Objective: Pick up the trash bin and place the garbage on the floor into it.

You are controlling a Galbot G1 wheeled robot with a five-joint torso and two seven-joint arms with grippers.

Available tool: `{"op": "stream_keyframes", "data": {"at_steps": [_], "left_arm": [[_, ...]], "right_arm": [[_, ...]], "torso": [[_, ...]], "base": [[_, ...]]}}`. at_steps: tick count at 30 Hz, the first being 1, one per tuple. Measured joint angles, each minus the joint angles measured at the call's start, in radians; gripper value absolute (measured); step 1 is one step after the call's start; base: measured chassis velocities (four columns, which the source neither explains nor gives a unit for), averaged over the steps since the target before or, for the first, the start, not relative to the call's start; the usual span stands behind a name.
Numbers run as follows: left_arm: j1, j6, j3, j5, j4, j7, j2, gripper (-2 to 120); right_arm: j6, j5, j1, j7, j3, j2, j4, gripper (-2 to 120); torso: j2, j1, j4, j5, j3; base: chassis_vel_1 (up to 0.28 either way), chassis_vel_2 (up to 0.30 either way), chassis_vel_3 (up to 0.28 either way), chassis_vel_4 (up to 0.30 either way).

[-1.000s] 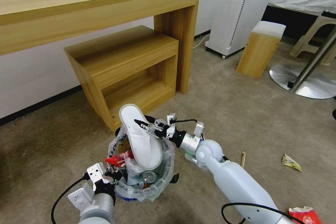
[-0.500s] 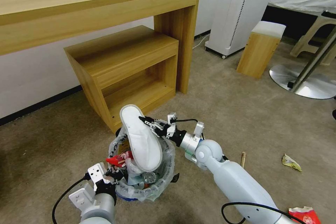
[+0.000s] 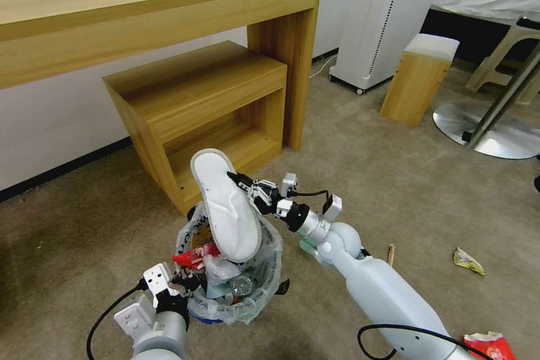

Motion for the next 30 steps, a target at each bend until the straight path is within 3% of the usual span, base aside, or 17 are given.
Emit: {"op": "stream_keyframes", "data": {"at_steps": [21,30], "left_arm": [[-0.002,-0.003,0.002,0.003,0.006,0.001,-0.003,0],[-0.001,-0.003,-0.003,0.002,0.003,0.002,0.0,0]], "right_arm": [[0.239,-0.407,0.096,-0.066,0.013,0.022,-0.058,0],[0.231,-0.412,0.093,-0.102,0.017,0.023,-0.064,0]], "torso": [[0.0,0.0,0.0001,0.0,0.0],[0.0,0.0,0.0001,0.0,0.0]], "base": [[0.0,0.0,0.0,0.0],[0.0,0.0,0.0,0.0]]}}
